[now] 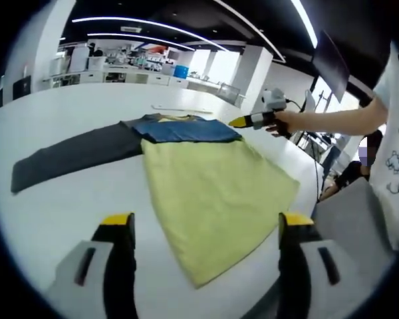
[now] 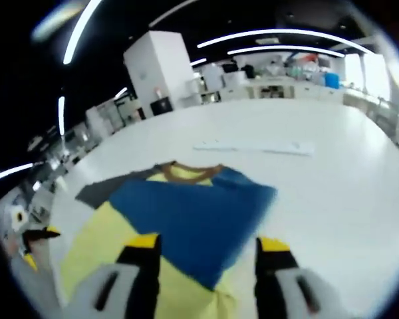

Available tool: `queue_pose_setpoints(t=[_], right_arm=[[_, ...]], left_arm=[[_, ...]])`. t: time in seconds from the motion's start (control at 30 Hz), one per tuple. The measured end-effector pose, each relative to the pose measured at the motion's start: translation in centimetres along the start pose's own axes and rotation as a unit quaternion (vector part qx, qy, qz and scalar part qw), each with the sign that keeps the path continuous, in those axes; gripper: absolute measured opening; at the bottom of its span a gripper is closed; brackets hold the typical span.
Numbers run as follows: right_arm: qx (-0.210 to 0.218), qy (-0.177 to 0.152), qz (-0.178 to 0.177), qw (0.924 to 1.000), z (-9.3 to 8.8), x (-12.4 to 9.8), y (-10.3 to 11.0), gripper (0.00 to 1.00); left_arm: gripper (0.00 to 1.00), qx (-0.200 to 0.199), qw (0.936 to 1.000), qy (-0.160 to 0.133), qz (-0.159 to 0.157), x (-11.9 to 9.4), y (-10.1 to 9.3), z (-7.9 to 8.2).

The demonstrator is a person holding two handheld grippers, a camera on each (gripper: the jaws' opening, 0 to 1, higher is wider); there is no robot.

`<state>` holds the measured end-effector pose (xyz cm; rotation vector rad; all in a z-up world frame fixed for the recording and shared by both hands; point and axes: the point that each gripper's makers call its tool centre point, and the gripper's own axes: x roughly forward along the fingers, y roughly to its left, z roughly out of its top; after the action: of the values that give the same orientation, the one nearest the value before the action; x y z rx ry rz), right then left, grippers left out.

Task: Fold the garment on the visible template until the final outline fits inside the template.

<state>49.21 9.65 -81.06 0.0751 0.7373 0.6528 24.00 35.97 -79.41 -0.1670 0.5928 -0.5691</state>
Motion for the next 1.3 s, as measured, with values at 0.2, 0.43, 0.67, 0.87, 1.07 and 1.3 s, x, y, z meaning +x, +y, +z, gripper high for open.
queue_pose_setpoints(t=[0.2,0.43,0.67,0.87,1.07,1.3], right_arm=[[0.029,0.016,0.002,0.9995,-1.5,-0.2,-1.2,0.37],[0.039,0.031,0.001,0.9988,-2.6,-0.7,-0.7,0.17],[0.050,0.037,0.001,0.9981,-3.3,-1.0,-0.9,0.02],[0.059,0.028,-0.007,0.9978,-3.0,-1.2,-1.2,0.00],[0.059,0.030,-0.022,0.9976,-3.3,-1.4,-2.0,0.00],[0.056,0.031,-0.033,0.9974,-3.7,-1.5,-2.5,0.00]], left_arm=[[0.86,0.001,1.0000,0.002,0.000,0.0,0.0,-0.1],[0.86,0.001,1.0000,0.003,0.002,0.0,0.1,-0.1],[0.86,0.001,1.0000,0.002,0.003,-0.1,0.0,0.0],[0.86,0.001,1.0000,0.003,0.004,0.0,0.0,-0.1],[0.86,0.000,1.0000,0.001,0.005,-0.1,0.1,0.0],[0.86,0.000,1.0000,0.001,0.006,-0.1,0.0,0.0]])
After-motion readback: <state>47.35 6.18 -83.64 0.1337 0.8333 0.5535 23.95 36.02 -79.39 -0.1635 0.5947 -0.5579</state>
